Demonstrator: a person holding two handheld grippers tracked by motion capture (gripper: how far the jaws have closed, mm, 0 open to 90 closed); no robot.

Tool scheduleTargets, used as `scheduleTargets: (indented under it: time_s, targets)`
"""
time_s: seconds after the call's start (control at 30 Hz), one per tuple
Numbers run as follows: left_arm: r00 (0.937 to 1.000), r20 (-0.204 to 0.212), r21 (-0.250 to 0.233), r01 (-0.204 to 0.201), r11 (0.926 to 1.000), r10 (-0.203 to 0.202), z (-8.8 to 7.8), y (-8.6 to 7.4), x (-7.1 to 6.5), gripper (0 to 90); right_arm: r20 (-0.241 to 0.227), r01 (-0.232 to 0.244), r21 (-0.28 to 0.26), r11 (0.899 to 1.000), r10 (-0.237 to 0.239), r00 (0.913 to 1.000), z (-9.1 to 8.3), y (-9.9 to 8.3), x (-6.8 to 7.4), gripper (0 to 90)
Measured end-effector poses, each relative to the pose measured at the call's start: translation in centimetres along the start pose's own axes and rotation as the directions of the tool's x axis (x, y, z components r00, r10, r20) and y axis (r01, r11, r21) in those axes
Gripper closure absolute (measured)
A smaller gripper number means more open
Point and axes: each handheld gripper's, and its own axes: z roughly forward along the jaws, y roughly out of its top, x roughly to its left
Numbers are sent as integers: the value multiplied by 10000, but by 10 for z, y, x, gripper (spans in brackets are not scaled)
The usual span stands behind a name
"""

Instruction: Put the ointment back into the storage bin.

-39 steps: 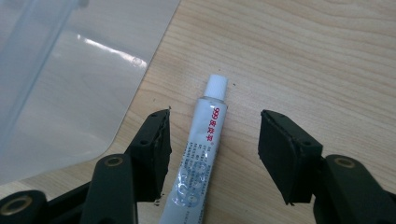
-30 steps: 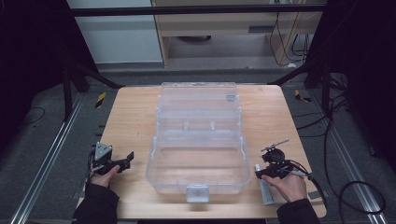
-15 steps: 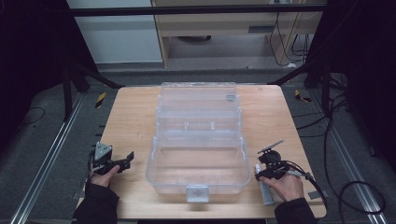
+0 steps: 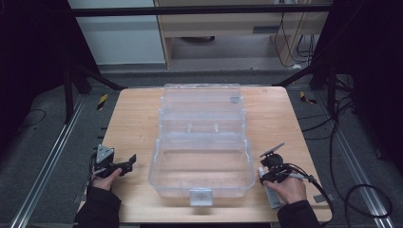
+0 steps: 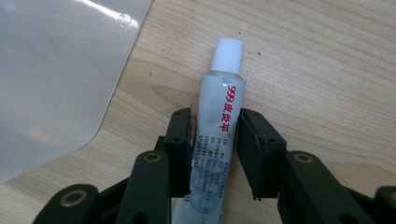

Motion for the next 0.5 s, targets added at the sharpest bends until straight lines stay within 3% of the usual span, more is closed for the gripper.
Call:
scheduleTargets:
  time_s: [0.5]
  targets:
    - [10000, 3, 4, 1, 10000, -1, 0, 0, 0, 27, -11, 42, 321, 9995, -41, 10000, 3, 2, 1, 696]
